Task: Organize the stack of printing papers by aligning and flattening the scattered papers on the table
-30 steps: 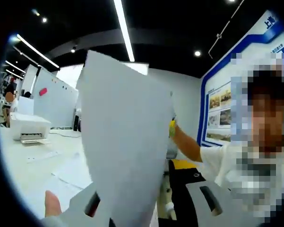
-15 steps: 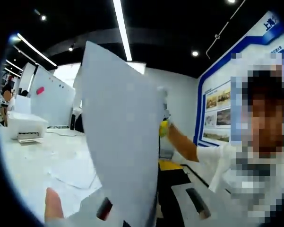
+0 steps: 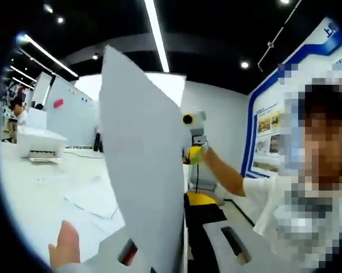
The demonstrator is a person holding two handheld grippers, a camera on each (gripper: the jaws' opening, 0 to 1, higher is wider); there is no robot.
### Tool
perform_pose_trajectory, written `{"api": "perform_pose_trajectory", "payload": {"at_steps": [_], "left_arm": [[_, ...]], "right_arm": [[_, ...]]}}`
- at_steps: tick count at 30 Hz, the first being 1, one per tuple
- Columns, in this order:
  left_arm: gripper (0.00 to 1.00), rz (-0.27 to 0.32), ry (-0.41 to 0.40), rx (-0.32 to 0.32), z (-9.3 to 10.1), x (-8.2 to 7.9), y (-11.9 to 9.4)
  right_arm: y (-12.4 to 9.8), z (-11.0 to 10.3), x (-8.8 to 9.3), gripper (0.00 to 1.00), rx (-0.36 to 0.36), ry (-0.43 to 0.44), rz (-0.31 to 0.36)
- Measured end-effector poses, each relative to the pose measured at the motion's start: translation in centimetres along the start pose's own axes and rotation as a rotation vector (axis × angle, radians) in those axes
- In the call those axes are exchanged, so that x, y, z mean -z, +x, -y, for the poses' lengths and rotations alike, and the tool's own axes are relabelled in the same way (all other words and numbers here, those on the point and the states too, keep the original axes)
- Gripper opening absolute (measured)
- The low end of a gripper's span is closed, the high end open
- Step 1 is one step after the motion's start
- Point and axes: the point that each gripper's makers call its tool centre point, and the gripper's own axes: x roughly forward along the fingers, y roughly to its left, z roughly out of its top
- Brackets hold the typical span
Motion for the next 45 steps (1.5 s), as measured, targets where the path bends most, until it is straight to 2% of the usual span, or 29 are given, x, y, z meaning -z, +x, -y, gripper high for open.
{"api": "perform_pose_trajectory", "payload": {"at_steps": [1,3,5,6,8,10,11,13,14,15,16,19,21,23,26,29,33,38,40,41,45], "left_arm": [[0.05,0.028,-0.017,-0.045,-0.8,-0.2,-0.6],[0.05,0.061,-0.064,-0.053,-1.1,-0.1,-1.8],[0.05,0.124,-0.1,-0.092,-1.9,-0.2,-3.6],[0.05,0.127,-0.122,-0.088,-1.9,0.3,-4.3],[0.05,0.171,-0.139,-0.124,-2.6,0.5,-5.5],[0.05,0.18,-0.163,-0.159,-3.1,1.4,-6.8],[0.05,0.203,-0.171,-0.19,-3.6,1.5,-7.4],[0.05,0.184,-0.161,-0.254,-4.2,2.7,-8.5],[0.05,0.184,-0.15,-0.288,-4.5,2.9,-9.0],[0.05,0.183,-0.15,-0.295,-4.4,3.3,-9.4],[0.05,0.202,-0.157,-0.302,-4.3,3.3,-10.1],[0.05,0.255,-0.18,-0.312,-4.0,3.5,-11.2],[0.05,0.261,-0.174,-0.31,-3.7,4.2,-11.3],[0.05,0.271,-0.182,-0.291,-3.4,5.2,-11.1],[0.05,0.266,-0.192,-0.281,-3.6,6.8,-10.5],[0.05,0.233,-0.208,-0.298,-4.9,8.3,-10.0],[0.05,0.223,-0.224,-0.313,-6.4,8.9,-9.8],[0.05,0.223,-0.202,-0.314,-6.1,8.6,-9.9],[0.05,0.215,-0.174,-0.323,-6.0,8.5,-9.9],[0.05,0.203,-0.13,-0.333,-6.0,8.5,-10.0],[0.06,0.208,-0.102,-0.326,-5.9,8.6,-10.0]], "right_arm": [[-0.2,0.7,0.2,0.2,0.033,-0.009,0.011],[-0.9,2.5,0.8,0.2,0.102,-0.047,0.016],[-1.5,3.9,1.2,0.21,0.159,-0.034,0.047],[-2.1,5.3,1.9,0.21,0.221,-0.049,0.054],[-2.9,6.8,2.8,0.21,0.302,-0.095,0.083],[-3.8,8.5,4.1,0.23,0.413,-0.14,0.103],[-4.2,9.1,5.2,0.23,0.456,-0.174,0.082],[-4.9,10.6,7.2,0.23,0.557,-0.224,0.053],[-5.1,11.0,7.9,0.23,0.584,-0.239,0.037],[-5.2,11.4,9.0,0.23,0.607,-0.268,0.005],[-5.3,11.6,9.8,0.23,0.622,-0.283,-0.012],[-5.0,11.5,11.5,0.23,0.636,-0.295,-0.002],[-4.8,11.5,11.4,0.23,0.648,-0.292,0.065],[-4.3,11.0,11.6,0.2,0.618,-0.255,0.127],[-4.0,11.3,12.2,0.21,0.625,-0.249,0.152],[-4.3,12.7,13.3,0.22,0.696,-0.244,0.121],[-5.1,14.5,14.5,0.24,0.764,-0.188,0.081],[-6.2,15.5,14.9,0.25,0.792,-0.179,0.057],[-6.8,16.0,15.2,0.25,0.817,-0.181,0.022],[-7.0,16.4,15.4,0.25,0.829,-0.191,0.002],[-7.2,17.9,16.1,0.27,0.84,-0.178,-0.05]]}}
